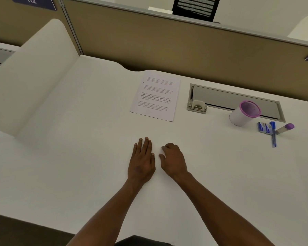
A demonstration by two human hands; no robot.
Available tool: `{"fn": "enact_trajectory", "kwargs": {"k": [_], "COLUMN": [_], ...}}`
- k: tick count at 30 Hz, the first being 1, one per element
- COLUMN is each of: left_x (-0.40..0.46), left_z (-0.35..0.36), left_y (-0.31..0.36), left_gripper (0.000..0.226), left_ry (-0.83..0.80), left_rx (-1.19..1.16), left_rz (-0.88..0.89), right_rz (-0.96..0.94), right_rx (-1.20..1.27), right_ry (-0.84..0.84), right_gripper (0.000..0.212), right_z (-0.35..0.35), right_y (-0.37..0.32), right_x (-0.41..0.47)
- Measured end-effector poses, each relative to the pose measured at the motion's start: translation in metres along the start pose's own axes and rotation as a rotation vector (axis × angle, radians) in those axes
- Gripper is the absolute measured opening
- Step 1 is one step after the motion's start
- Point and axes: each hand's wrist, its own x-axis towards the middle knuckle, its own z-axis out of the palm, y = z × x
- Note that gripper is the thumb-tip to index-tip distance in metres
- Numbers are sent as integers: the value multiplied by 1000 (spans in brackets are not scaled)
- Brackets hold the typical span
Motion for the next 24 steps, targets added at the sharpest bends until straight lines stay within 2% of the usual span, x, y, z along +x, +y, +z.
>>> {"fn": "enact_trajectory", "kwargs": {"k": [5,11,18,24], "left_x": [1,0,0,0], "left_z": [2,2,0,1], "left_y": [-1,-2,-2,-1], "left_gripper": [58,57,57,58], "left_ry": [-8,-7,0,-4], "left_rx": [-9,-21,-38,-34], "left_rz": [-6,-2,-3,-4], "right_rz": [-93,-96,-107,-61], "right_rx": [-85,-131,-205,-218], "right_ry": [4,-47,-144,-131], "right_gripper": [21,25,15,11], "right_z": [5,-2,-5,4], "right_y": [-6,-13,-12,-20], "right_x": [-2,12,27,18]}}
